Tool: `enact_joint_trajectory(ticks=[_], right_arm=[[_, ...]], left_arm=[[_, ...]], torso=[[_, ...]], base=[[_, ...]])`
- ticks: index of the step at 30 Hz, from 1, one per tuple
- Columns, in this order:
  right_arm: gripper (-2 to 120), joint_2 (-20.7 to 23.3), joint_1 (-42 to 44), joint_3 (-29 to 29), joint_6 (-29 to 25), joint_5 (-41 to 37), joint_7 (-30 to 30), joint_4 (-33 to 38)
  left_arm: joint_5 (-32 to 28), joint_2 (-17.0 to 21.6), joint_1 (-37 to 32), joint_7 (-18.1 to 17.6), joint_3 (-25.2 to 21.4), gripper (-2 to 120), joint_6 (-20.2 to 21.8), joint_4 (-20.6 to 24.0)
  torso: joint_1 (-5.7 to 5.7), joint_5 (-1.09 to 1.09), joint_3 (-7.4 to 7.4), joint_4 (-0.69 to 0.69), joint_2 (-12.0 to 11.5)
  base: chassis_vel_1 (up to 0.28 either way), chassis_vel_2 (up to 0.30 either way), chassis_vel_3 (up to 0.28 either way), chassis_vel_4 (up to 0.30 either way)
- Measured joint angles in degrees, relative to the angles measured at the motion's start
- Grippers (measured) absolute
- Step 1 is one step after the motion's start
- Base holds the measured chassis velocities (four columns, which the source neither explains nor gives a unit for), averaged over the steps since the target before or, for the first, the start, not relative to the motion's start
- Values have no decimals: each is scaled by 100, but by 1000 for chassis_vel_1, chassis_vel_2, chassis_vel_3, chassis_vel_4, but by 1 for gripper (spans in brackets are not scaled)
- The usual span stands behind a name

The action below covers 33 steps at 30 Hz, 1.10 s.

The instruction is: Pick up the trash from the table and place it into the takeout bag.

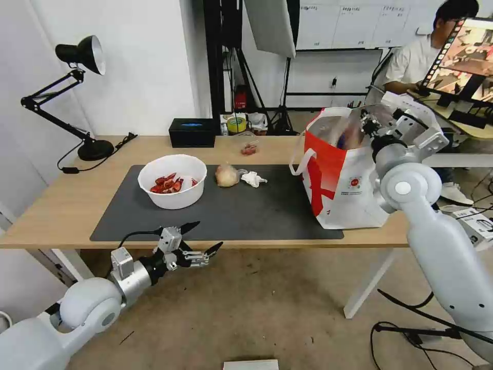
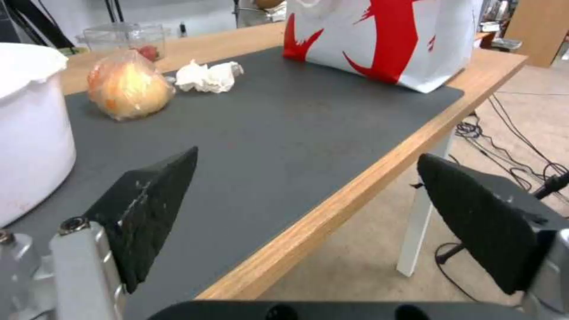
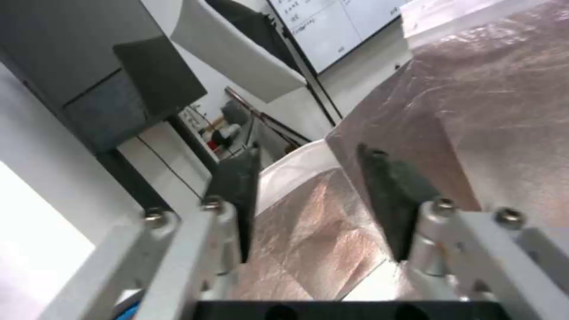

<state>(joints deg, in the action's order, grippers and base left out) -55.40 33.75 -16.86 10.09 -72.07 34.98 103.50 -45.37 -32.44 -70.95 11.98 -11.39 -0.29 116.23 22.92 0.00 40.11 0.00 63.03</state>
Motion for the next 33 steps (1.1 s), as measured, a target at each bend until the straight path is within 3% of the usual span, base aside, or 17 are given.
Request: enact_joint_trajectory(ticks=[8,12,15,21,24,33], right_arm=[[73,78,3,29,129,-57,-190,131],[86,169,38,144,138,217,-535,328],[98,379,118,309,138,685,-1228,675],[100,723,397,456,194,1033,-2166,1153],[100,1141,1235,442,185,1522,-2967,1748],[100,1359,2746,348,-181,2657,-3241,2282]], left_arm=[[-41,34,16,0,-42,100,-15,-10],[-46,50,-15,-2,-65,100,-25,2],[-43,55,-100,-2,-144,100,-86,-2],[-31,52,-249,4,-289,100,-191,-33],[28,21,-308,29,-348,100,-256,-70],[162,-58,-484,174,-544,100,-514,-158]], torso=[[0,0,0,-1,0],[0,0,0,0,0],[0,0,0,0,0],[0,0,0,0,0],[0,2,0,0,0],[-1,-1,-1,-1,0]], base=[[0,0,0,0],[0,0,0,0],[0,0,0,0],[0,0,0,0],[0,0,0,0],[0,0,0,0]])
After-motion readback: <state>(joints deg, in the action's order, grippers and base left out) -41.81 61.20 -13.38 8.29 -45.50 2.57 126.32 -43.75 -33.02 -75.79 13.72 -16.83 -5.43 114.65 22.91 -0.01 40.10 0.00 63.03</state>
